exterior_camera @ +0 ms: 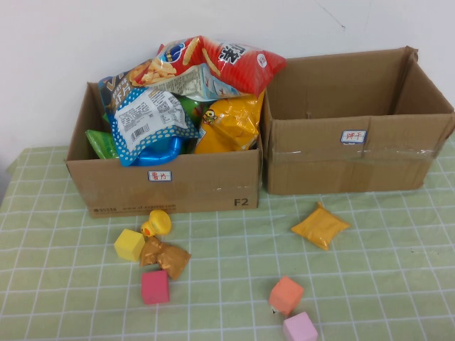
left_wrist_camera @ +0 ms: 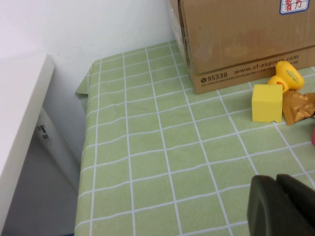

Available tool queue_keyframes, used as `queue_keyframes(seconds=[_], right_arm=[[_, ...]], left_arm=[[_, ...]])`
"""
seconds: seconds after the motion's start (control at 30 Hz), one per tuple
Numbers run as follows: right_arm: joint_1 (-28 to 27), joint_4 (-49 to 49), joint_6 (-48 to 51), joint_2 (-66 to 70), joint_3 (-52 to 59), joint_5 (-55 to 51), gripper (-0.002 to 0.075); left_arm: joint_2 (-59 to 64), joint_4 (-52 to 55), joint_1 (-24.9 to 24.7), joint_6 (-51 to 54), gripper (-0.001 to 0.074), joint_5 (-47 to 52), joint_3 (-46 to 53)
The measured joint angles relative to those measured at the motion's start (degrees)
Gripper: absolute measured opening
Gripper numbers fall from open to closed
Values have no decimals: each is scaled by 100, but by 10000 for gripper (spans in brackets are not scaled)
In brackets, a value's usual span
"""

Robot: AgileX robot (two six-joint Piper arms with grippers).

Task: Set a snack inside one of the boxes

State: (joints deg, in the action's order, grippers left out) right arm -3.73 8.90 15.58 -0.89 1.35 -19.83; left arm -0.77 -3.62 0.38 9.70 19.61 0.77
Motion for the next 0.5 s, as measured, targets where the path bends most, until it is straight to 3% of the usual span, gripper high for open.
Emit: queue_keyframes(seconds=[0.13, 0.37, 0.5], right_arm=[[0, -88, -43, 0, 0, 0, -2], [0, -746, -1558, 0, -10, 0, -2], [0, -890, -1692, 0, -10, 0, -2]], left_arm=[[0, 0, 0, 0, -2, 0, 0], [0, 0, 0, 0, -3, 0, 0], [0, 0, 0, 0, -2, 0, 0]])
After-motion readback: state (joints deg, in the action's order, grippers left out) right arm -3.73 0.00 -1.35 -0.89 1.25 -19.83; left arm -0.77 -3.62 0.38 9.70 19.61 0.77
